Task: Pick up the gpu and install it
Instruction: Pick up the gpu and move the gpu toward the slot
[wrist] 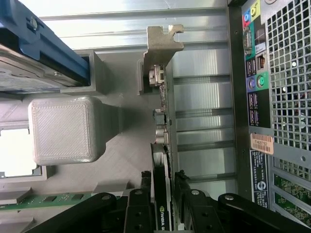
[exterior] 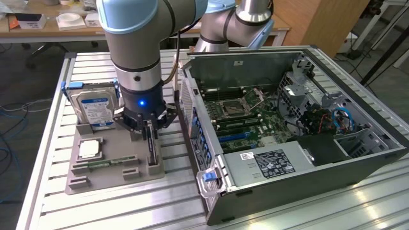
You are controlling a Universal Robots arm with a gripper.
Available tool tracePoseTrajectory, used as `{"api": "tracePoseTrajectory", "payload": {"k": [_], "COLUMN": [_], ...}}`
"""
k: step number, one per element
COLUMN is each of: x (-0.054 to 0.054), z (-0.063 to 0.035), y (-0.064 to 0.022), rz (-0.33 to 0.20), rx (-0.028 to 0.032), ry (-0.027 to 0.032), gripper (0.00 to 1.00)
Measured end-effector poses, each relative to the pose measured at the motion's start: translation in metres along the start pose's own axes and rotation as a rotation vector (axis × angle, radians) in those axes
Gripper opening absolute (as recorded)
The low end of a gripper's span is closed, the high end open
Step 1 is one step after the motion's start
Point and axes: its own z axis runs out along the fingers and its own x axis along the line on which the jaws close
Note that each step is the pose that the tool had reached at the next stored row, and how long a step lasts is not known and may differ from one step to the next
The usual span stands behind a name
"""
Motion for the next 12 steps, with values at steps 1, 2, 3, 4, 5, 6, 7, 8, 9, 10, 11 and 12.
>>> {"api": "tracePoseTrajectory", "payload": {"k": [1,2,3,4,5,6,7,8,9,10,11,12], "x": [0.0,0.0,0.0,0.0,0.0,0.0,0.0,0.0,0.0,0.0,0.0,0.0], "z": [0.0,0.0,0.0,0.0,0.0,0.0,0.0,0.0,0.0,0.0,0.0,0.0], "y": [0.0,0.0,0.0,0.0,0.0,0.0,0.0,0.0,0.0,0.0,0.0,0.0], "rz": [0.0,0.0,0.0,0.0,0.0,0.0,0.0,0.0,0.0,0.0,0.0,0.0], "rx": [0.0,0.0,0.0,0.0,0.0,0.0,0.0,0.0,0.0,0.0001,0.0,0.0001], "ry": [0.0,0.0,0.0,0.0,0.0,0.0001,0.0,0.0,0.0001,0.0001,0.0,0.0], "gripper": [0.33,0.33,0.33,0.33,0.33,0.33,0.33,0.32,0.32,0.26,0.26,0.26]}}
